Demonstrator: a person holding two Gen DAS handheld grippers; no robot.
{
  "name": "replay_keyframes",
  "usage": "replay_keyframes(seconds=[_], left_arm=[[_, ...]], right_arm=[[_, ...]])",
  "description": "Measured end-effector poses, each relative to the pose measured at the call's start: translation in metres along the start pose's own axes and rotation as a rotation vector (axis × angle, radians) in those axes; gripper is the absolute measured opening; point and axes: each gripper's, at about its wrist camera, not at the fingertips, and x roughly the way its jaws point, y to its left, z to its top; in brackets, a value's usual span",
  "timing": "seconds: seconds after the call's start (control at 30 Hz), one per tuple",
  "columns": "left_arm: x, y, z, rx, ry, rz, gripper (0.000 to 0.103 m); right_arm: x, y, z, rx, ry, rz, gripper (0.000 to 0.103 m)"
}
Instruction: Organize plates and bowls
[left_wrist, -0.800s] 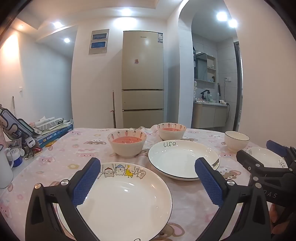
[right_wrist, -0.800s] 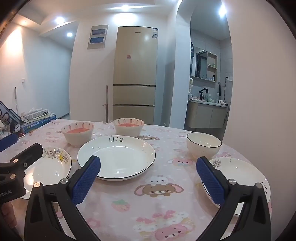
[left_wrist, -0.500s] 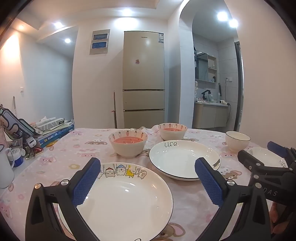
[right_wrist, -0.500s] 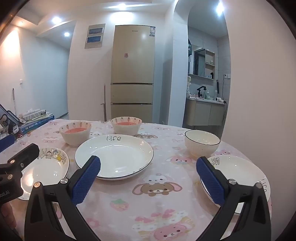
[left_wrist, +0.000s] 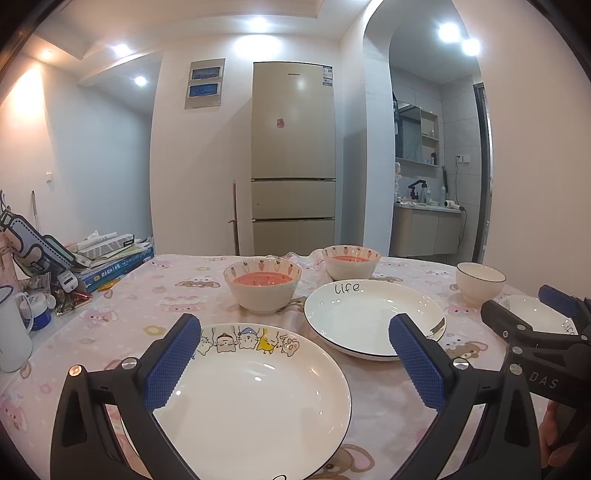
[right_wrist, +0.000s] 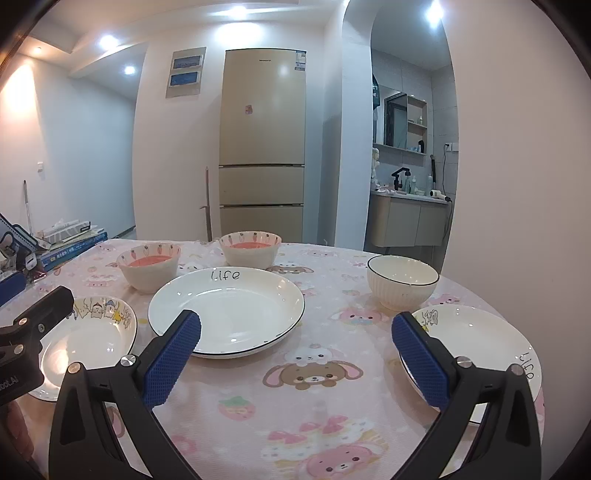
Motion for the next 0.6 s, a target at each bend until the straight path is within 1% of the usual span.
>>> replay_keyframes(seconds=[0.13,0.27,0.5,0.57,0.6], left_arm=[[-0.0006,0.0031,0.0010,-0.001,0.001,-0.012,0.103],[-0.0012,-0.0009,0.0021,0.012,0.002,-0.058,0.103],[-0.0009,-0.0032,0.0024,0.015,0.002,-0.055,0.103],[-0.0008,-0.0041,0.0019,0.017,0.003,-0.037,0.103],[-0.0012,-0.0035,0.0019,0.010,0.003,0.010,0.103]], right_arm=[[-0.0002,-0.0005,-0.0009,0.002,-0.001,0.002,0.103],[-0.0012,-0.0005,-0.0006,0.002,-0.005,0.003,0.103],[-0.0011,-0.0018,-0.0011,0.006,-0.004,0.000,0.103],[-0.0014,-0.0011,-0.0010,0.003,-0.002,0.000,0.103],[-0.0019,-0.0013,-0.0009,0.002,-0.001,0.001,0.103]])
